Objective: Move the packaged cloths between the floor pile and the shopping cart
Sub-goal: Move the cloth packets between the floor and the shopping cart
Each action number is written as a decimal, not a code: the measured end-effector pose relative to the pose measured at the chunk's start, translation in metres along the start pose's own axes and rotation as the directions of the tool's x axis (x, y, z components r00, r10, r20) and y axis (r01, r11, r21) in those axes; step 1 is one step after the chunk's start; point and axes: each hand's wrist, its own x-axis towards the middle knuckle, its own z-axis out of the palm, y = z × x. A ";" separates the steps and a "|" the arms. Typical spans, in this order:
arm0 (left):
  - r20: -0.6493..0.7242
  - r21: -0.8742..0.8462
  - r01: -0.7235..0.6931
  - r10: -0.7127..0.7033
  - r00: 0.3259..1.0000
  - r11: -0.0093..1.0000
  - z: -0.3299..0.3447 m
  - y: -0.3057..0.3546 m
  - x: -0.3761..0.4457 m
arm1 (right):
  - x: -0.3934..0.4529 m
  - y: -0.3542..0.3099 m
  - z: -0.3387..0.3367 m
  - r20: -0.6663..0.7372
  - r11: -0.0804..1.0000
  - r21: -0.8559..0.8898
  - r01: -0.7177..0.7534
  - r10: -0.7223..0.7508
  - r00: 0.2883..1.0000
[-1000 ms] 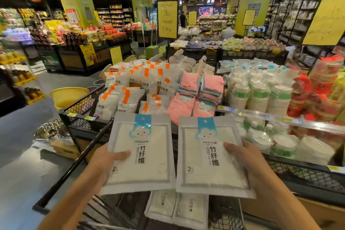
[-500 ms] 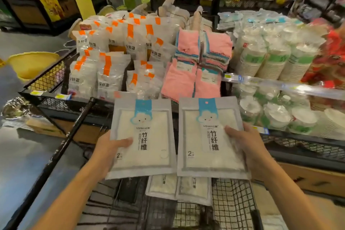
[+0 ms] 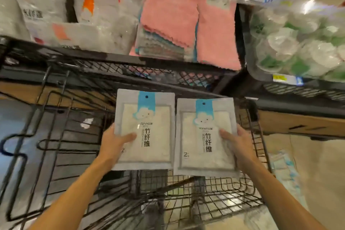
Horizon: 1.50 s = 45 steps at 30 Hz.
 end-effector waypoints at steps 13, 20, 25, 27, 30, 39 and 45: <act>-0.078 0.167 0.091 -0.079 0.994 0.982 0.052 -0.151 0.110 | 0.136 0.154 0.006 -0.055 0.989 -0.136 -0.057 0.050 0.997; -0.146 0.315 0.127 -0.084 0.986 0.941 0.062 -0.188 0.144 | 0.170 0.187 0.029 -0.039 0.989 -0.149 -0.011 0.005 0.999; -0.290 0.487 0.173 -0.028 0.957 0.856 0.067 -0.201 0.146 | 0.168 0.199 0.040 -0.102 0.913 -0.393 0.107 -0.160 0.982; -0.304 0.605 0.189 0.005 0.953 0.773 0.073 -0.204 0.145 | 0.167 0.204 0.044 -0.104 0.852 -0.505 0.141 -0.222 0.969; -0.253 0.791 0.146 0.099 0.962 0.594 0.084 -0.208 0.144 | 0.166 0.209 0.049 -0.118 0.778 -0.612 0.141 -0.265 0.957; 0.029 0.986 -0.056 0.172 0.985 0.157 0.088 -0.181 0.127 | 0.157 0.180 0.046 -0.031 0.330 -0.939 0.094 -0.356 0.934; 0.115 0.991 -0.127 0.223 0.968 0.042 0.083 -0.116 0.097 | 0.118 0.125 0.034 0.157 0.164 -0.963 0.212 -0.296 0.942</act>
